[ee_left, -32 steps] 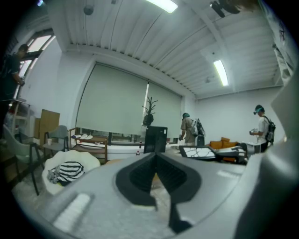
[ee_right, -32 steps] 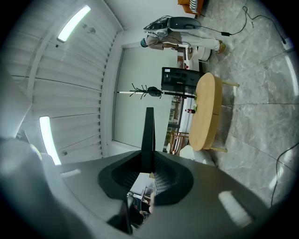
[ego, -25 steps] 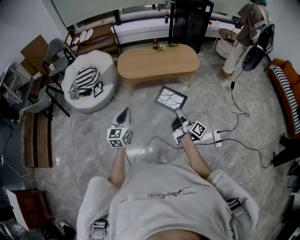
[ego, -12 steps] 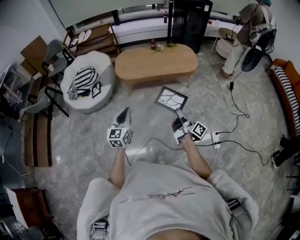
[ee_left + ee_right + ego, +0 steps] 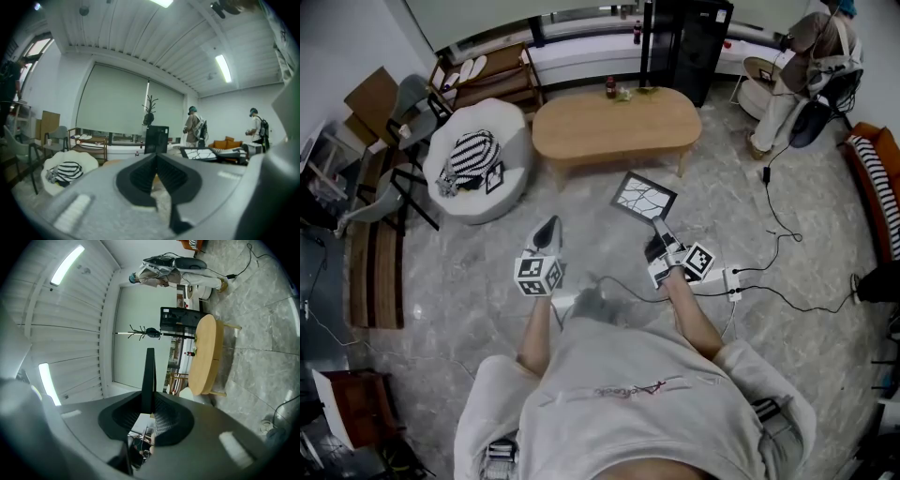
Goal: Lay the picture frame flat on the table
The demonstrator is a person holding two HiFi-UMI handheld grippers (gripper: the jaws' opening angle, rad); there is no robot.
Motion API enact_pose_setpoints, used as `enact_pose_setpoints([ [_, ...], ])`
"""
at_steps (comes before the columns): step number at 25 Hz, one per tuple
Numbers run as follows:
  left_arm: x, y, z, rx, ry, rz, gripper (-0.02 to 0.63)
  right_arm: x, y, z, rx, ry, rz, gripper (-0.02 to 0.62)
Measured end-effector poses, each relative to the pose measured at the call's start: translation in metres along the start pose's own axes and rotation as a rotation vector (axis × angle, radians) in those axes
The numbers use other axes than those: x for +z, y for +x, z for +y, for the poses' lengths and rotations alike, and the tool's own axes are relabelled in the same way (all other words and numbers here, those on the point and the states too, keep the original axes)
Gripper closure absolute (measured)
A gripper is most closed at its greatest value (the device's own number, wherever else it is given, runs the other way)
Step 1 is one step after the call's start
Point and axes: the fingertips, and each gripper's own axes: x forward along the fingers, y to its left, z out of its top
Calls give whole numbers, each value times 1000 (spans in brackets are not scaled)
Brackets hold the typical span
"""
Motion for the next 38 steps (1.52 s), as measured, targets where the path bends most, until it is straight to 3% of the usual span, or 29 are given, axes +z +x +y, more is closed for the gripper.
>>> enact_pose_setpoints([
  [16, 1, 59, 27, 9, -11, -4, 604, 31, 54, -25, -3, -8, 15, 522],
  [30, 10, 146, 90, -1, -44, 8, 604, 61, 149, -50, -32, -18, 24, 522],
  [38, 25, 204, 149, 5, -50, 24, 604, 75, 231, -66, -43, -10, 25, 522],
])
